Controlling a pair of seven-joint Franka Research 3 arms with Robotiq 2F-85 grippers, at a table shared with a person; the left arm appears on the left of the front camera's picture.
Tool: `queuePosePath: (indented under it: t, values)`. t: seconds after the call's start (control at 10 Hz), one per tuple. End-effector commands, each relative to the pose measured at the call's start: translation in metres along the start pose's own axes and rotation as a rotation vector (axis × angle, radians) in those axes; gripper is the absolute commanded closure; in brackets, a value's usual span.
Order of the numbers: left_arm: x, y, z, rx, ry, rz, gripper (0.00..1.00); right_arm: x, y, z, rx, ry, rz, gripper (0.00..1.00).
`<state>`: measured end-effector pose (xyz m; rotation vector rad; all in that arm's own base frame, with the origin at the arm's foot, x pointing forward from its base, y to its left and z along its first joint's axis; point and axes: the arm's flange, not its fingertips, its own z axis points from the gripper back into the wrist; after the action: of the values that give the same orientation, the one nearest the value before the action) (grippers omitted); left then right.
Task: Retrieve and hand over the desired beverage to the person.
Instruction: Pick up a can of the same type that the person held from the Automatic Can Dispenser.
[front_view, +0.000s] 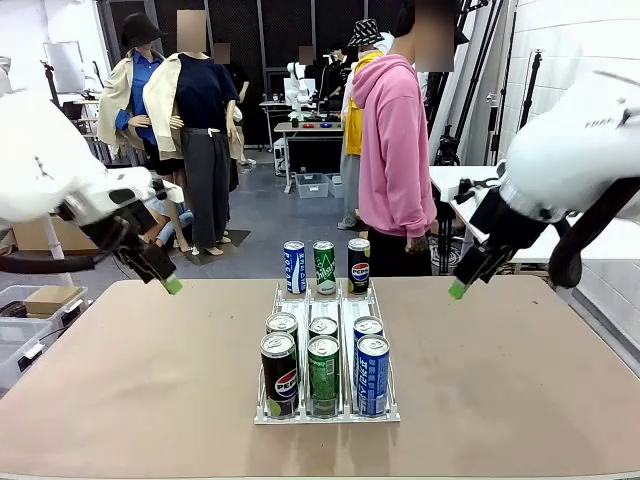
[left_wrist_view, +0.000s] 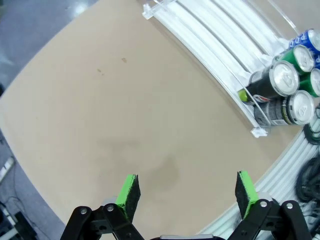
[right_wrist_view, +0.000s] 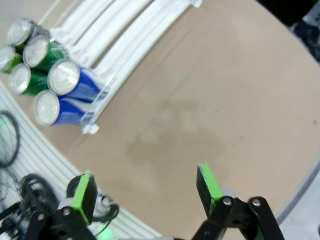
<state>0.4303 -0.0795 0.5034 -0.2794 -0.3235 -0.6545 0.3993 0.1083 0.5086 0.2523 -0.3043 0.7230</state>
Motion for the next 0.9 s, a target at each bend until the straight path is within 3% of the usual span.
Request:
queuePosePath:
  t: [0.0,0.2,0.4,0.8]
  values:
    - [-0.005,0.019,0.018,-0.112,-0.01,0.133,0.0,-0.007,-0.019,0.024,0.13,-0.029,-0.016,0.0]
    - [-0.019,0.036,0.029,-0.22,-0.098,0.194,0.0,-0.021,-0.034,0.041,0.2,-0.097,-0.048,0.0]
    - [-0.051,0.058,0.042,-0.318,-0.204,0.259,0.0,-0.052,-0.057,0.062,0.274,-0.233,-0.119,0.0]
    - [-0.122,0.119,0.07,-0.389,-0.429,0.429,0.0,-0.126,-0.114,0.081,0.433,-0.516,-0.263,0.0]
